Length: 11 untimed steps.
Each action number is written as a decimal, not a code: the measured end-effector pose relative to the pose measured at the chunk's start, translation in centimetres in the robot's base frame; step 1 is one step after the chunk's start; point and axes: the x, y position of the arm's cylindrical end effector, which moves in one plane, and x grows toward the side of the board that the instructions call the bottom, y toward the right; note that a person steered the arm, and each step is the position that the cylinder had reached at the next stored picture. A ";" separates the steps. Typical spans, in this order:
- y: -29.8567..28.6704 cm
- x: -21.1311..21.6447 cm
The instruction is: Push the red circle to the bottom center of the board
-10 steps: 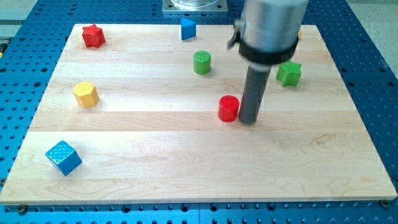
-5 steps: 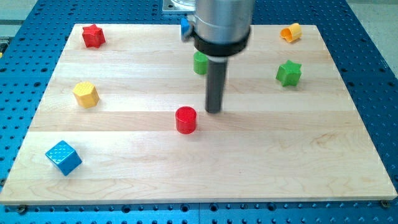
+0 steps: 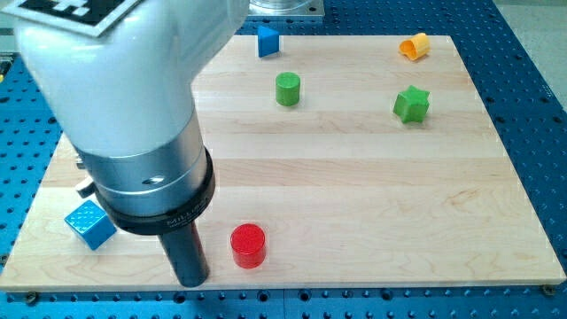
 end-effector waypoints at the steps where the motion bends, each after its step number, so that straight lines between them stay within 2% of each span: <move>1: 8.9 -2.5; 2: 8.7 -1.1; 3: 19.7 -2.2; 4: 24.2 -6.5; 6: 14.4 -6.3; 7: 14.4 -9.7; 8: 10.0 -8.7; 9: 9.5 -11.6; 10: 5.1 -9.6; 11: 10.0 -10.1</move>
